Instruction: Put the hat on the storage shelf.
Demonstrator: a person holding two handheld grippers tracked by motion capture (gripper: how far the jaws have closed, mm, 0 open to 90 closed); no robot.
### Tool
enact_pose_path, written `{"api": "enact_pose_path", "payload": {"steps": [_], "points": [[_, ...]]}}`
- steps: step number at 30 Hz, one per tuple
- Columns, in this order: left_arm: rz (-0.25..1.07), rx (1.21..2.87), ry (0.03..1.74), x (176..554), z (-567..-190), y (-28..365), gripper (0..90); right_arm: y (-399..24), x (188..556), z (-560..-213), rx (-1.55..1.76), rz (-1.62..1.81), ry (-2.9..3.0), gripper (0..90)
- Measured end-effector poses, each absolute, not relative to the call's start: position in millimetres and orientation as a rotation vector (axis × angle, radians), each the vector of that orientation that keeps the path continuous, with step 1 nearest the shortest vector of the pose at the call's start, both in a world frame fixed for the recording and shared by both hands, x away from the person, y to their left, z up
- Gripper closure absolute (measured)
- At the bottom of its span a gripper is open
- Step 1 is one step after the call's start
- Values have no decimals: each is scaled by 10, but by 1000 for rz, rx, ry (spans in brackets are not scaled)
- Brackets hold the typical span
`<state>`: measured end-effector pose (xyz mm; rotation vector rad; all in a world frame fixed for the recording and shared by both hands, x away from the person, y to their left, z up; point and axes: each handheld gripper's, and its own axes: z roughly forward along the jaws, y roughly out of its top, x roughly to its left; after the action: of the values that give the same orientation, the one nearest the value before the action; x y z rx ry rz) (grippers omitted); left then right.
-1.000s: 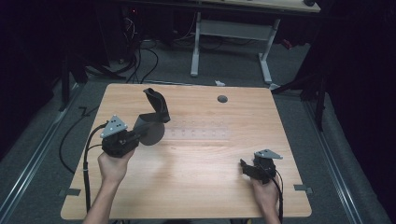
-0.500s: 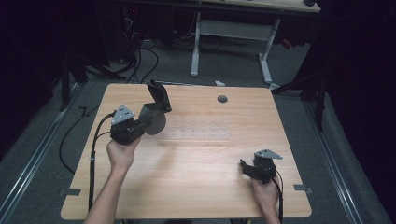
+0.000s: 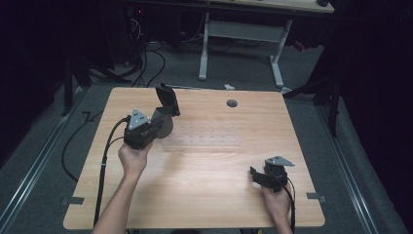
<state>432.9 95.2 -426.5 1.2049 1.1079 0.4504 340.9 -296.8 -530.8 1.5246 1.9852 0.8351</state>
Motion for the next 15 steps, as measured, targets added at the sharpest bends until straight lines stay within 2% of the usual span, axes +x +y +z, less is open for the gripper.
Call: {"api": "enact_pose_path", "payload": {"steps": [15], "points": [[448, 1211, 1148, 4406, -4389, 877, 864, -2968, 3409, -5308, 1524, 835, 1986, 335]]}}
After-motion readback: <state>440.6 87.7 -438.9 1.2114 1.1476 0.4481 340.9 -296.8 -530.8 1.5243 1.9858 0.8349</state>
